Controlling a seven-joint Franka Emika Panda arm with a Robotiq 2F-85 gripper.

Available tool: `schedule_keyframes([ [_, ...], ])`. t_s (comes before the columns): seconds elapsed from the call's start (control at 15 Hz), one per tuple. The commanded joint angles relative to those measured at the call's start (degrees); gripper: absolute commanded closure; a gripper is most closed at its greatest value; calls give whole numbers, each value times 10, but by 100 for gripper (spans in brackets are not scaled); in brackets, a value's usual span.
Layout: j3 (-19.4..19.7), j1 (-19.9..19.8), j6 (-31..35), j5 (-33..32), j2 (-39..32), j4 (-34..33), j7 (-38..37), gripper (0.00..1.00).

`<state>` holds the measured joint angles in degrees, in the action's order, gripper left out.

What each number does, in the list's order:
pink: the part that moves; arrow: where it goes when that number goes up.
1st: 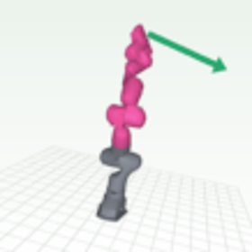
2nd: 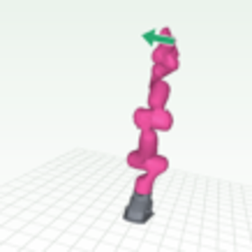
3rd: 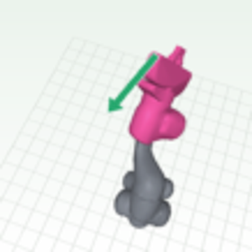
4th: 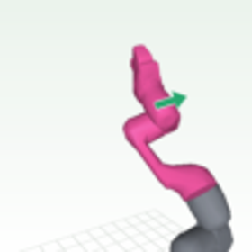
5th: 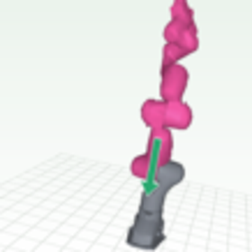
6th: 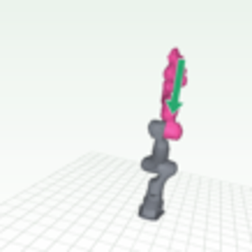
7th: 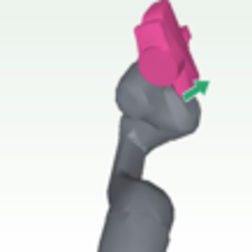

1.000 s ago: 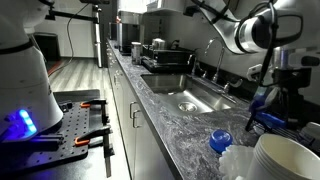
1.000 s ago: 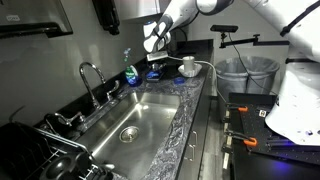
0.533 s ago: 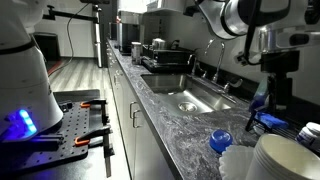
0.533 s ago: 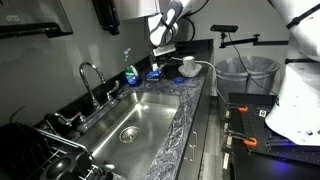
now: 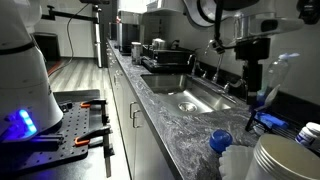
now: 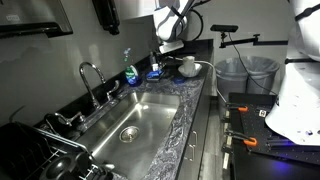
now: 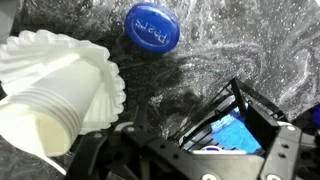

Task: Put the white container on the black rack on the right

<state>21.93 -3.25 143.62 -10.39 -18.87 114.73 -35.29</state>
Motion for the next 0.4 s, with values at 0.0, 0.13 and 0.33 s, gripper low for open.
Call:
schedule_keyframes([
  [0.0, -27, -11, 1, 0, 63, 69, 49, 0],
  [0.13, -39, -15, -7, 5, 79, 89, 78, 0],
  [0.33, -40, -18, -3, -1, 54, 68, 61, 0],
])
